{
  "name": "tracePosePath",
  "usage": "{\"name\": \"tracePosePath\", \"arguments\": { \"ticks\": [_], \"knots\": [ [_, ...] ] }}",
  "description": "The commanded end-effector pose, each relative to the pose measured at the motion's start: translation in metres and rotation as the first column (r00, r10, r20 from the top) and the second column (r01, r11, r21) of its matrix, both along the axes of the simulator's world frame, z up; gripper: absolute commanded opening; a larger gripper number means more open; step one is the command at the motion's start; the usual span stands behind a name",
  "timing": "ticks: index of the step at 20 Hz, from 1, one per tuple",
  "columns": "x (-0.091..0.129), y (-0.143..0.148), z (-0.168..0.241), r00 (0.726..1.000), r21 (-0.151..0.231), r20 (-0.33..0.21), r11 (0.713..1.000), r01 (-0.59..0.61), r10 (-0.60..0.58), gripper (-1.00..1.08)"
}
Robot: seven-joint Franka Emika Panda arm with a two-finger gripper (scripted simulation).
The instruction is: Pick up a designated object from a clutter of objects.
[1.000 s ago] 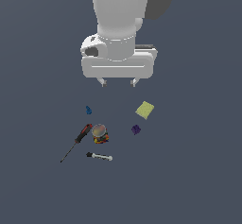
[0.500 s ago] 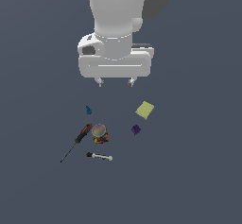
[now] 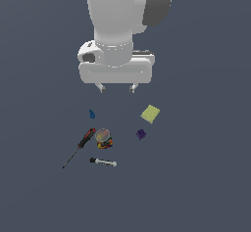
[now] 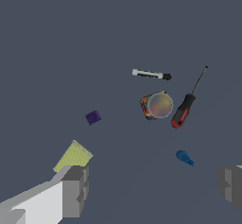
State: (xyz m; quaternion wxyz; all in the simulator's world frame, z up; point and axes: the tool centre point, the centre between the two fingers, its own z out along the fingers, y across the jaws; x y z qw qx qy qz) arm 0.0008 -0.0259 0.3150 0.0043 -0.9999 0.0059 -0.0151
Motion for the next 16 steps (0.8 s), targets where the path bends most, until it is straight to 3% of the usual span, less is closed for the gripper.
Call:
{"name": "tracePosePath", "arguments": {
  "ticks": [1,9,16],
  "knots": [
    [-0.001,-0.008,-0.011,1.000,0.003,-0.002,1.000,0.014,-0.014,1.00],
    [-0.011,-0.049,-0.068,0.996,0.014,-0.009,0.995,0.094,-0.094,1.00],
    [-0.040,-0.100,-0.139,0.979,0.016,-0.018,0.979,0.202,-0.201,1.00]
  ]
}}
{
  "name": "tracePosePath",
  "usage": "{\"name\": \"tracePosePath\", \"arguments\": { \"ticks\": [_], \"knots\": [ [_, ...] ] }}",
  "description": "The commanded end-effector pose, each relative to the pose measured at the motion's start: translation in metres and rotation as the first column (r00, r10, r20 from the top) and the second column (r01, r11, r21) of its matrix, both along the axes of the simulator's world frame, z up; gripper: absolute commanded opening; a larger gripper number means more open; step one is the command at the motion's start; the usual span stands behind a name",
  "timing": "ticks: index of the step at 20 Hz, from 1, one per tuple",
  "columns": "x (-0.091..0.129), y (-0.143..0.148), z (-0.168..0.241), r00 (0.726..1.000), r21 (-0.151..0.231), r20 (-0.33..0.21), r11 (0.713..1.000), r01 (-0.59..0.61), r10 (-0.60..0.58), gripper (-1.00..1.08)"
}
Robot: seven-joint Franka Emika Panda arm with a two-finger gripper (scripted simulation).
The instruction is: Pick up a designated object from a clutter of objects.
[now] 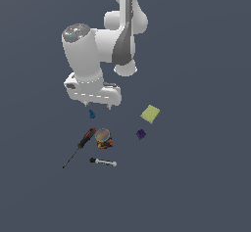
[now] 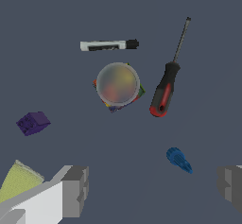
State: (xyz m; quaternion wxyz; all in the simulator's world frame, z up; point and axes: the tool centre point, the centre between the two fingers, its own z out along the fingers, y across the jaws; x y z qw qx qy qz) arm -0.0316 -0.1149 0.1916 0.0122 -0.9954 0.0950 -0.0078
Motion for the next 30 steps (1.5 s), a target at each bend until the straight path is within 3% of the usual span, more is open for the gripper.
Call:
{"name": "tracePosePath", "arguments": {
  "ticks": [1,14,30],
  "knots": [
    [-0.014,-0.018,-0.024,0.999,-0.002,-0.003,0.999,0.040,-0.040,1.00],
    [-0.069,-0.070,-0.094,0.986,-0.020,-0.017,0.986,0.167,-0.167,1.00],
    [-0.075,-0.073,-0.126,0.984,-0.023,-0.018,0.984,0.176,-0.177,1.00]
  ]
}}
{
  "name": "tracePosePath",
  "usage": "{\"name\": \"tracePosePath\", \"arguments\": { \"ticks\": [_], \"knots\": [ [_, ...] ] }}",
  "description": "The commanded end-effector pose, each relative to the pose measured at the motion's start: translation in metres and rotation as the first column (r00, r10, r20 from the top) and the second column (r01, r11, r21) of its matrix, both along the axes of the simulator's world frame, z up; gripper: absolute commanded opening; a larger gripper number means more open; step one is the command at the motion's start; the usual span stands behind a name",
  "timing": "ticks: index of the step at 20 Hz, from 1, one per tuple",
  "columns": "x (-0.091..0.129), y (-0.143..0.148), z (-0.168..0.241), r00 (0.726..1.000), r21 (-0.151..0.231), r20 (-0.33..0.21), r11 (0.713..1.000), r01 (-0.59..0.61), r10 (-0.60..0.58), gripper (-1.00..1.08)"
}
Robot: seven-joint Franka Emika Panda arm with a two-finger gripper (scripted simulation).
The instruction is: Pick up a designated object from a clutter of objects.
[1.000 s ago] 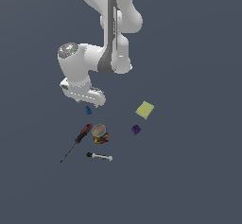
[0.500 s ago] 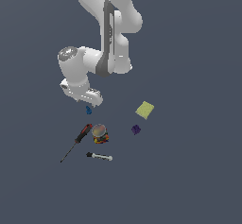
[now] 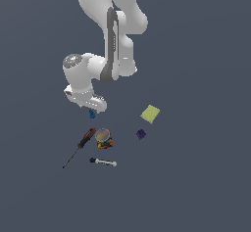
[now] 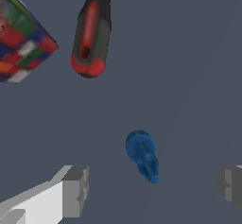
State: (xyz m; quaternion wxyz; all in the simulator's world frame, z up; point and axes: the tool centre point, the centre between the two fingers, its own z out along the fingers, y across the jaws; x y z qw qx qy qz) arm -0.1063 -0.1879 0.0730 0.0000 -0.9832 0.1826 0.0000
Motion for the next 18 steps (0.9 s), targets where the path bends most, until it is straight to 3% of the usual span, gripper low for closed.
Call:
{"name": "tracePosePath", "arguments": {
  "ticks": [1,9,10,18],
  "knots": [
    [-0.001,0.000,-0.012,1.000,0.000,-0.001,1.000,0.001,-0.001,1.00],
    [-0.001,0.000,-0.028,1.000,0.000,0.000,1.000,0.002,-0.002,1.00],
    [-0.001,0.000,-0.028,1.000,0.000,0.000,1.000,0.002,-0.002,-1.00],
    [-0.001,0.000,-0.028,1.000,0.000,0.000,1.000,0.002,-0.002,-1.00]
  ]
}}
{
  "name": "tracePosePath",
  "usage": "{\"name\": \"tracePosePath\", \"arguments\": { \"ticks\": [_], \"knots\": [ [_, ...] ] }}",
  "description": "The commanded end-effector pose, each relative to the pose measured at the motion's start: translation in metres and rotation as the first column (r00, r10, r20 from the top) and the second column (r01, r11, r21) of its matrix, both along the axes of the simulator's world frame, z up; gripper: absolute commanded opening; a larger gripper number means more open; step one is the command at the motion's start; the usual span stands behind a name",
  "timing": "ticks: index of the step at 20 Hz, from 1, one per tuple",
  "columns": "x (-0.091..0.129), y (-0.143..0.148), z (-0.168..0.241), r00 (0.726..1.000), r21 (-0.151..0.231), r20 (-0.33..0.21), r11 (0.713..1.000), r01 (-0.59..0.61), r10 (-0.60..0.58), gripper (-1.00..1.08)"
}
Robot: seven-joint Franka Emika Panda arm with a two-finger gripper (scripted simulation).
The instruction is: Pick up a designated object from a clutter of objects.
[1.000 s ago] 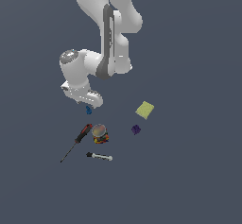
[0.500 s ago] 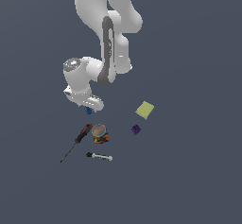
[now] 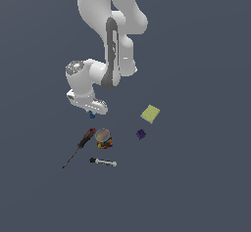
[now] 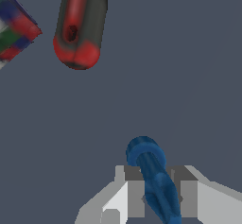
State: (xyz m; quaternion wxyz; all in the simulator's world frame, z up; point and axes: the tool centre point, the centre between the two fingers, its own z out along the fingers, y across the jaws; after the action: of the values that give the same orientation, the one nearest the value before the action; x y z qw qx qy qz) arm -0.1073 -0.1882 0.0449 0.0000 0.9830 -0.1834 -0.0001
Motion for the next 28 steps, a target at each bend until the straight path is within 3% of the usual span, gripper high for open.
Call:
{"name": "tracePosePath", "arguments": {
  "ticks": [1,14,28],
  "knots": [
    [0.000,0.000,0.000,1.000,0.000,0.000,1.000,0.000,0.000,-1.00],
    [0.007,0.029,0.028,1.000,0.000,0.000,1.000,0.000,0.000,-1.00],
    [0.030,0.127,0.126,1.000,-0.005,-0.001,1.000,0.001,-0.001,-1.00]
  ]
}}
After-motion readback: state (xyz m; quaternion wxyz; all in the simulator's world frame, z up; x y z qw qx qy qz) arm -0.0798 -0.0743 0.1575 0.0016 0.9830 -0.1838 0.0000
